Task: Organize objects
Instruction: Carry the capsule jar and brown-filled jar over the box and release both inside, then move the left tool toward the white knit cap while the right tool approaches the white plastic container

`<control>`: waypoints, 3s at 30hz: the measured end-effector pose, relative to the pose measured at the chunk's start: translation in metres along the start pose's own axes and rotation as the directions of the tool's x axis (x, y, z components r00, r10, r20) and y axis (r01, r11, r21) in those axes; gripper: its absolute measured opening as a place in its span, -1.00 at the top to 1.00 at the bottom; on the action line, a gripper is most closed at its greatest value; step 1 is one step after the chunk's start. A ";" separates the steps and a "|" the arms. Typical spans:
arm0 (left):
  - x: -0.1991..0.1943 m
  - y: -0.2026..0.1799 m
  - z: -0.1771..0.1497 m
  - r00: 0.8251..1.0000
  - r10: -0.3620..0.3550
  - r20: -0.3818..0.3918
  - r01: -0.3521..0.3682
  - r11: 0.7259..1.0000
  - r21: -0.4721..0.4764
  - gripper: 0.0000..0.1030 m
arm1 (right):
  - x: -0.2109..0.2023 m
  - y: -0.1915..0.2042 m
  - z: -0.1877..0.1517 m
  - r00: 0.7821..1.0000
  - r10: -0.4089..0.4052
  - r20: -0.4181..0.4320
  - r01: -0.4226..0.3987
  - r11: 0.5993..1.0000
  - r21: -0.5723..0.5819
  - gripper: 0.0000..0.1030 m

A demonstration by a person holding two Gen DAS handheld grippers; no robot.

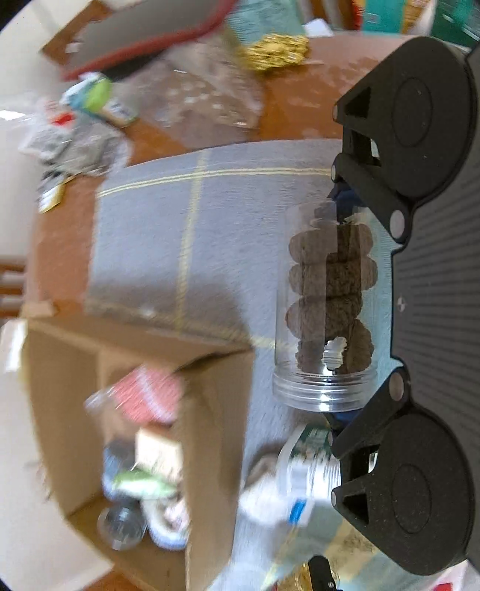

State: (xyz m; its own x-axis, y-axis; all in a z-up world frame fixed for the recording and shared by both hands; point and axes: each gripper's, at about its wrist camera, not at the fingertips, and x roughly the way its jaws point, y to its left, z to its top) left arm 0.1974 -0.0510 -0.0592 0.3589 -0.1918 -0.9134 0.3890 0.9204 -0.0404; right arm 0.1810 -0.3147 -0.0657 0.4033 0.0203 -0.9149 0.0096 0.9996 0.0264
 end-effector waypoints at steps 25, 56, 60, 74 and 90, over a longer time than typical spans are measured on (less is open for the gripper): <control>-0.015 0.025 0.171 0.982 0.036 0.184 -0.047 0.998 0.052 -0.84 | -0.030 0.056 0.095 0.977 0.161 0.143 -0.136 0.975 -0.174 -0.83; 0.025 0.018 0.204 0.978 0.067 0.197 -0.088 0.991 0.100 -0.91 | -0.021 0.049 0.091 0.983 0.132 0.129 -0.124 0.990 -0.072 -1.00; 0.012 0.019 0.192 0.977 0.064 0.206 -0.084 0.992 0.094 -0.92 | -0.024 0.051 0.086 0.982 0.132 0.135 -0.122 0.990 -0.073 -1.00; -0.039 0.011 0.125 0.969 0.060 0.240 -0.082 0.993 0.086 -0.93 | -0.039 0.052 0.048 0.986 0.108 0.126 -0.102 0.993 -0.055 -1.00; -0.060 -0.006 0.041 0.965 0.060 0.255 -0.049 0.998 -0.046 -0.94 | -0.033 0.052 -0.008 0.990 0.129 0.062 -0.130 0.991 0.012 -1.00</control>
State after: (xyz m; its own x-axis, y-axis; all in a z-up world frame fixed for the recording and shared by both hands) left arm 0.2081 -0.0593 0.0120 0.5860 -0.2172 -0.7807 0.3315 0.9434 -0.0137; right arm 0.1613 -0.2634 -0.0371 0.4566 0.1480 -0.8773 -0.0317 0.9882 0.1502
